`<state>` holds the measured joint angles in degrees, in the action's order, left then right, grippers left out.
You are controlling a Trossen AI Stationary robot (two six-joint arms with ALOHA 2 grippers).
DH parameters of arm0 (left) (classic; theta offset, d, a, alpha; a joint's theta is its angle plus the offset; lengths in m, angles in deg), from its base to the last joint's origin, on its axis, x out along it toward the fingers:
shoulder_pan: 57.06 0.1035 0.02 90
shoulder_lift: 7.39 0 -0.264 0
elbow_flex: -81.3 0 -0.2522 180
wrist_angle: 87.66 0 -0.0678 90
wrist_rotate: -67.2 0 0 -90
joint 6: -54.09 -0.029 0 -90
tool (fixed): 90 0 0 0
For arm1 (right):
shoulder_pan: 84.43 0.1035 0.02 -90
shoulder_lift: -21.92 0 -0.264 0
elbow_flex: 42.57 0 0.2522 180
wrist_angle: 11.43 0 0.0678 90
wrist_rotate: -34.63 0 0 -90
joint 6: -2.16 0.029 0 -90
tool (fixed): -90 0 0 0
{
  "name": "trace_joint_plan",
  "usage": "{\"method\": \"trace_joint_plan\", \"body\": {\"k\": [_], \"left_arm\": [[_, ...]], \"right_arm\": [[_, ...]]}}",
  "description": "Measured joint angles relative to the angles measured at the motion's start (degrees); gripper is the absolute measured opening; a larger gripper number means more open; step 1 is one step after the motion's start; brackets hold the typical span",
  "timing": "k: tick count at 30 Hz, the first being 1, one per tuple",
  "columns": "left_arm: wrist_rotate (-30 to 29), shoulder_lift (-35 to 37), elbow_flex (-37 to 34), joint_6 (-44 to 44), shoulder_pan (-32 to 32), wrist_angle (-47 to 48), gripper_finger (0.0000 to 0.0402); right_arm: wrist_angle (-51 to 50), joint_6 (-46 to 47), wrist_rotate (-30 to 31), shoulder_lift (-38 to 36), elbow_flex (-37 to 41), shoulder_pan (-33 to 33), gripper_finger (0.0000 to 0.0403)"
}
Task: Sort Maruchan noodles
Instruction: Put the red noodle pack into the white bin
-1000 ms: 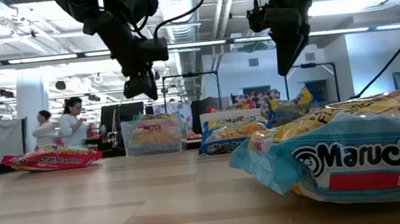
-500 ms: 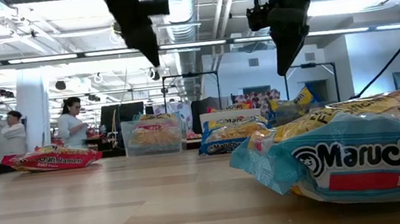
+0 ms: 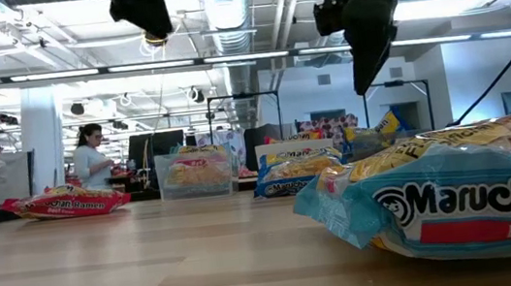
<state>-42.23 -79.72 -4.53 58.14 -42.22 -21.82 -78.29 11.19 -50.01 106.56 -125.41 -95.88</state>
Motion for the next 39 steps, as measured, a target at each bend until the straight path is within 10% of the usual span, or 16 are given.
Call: {"method": "trace_joint_plan", "body": {"k": [12,39], "left_arm": [[2.69,7.71,-0.07,9.88,-8.15,3.12,0.0164],[0.66,10.1,-0.07,14.16,-23.48,6.03,0.0164]], "right_arm": [[-0.58,1.04,-14.36,0.0,0.0,7.2,0.0212],[-17.42,38.55,-14.52,0.0,0.0,35.5,0.0212]]}}
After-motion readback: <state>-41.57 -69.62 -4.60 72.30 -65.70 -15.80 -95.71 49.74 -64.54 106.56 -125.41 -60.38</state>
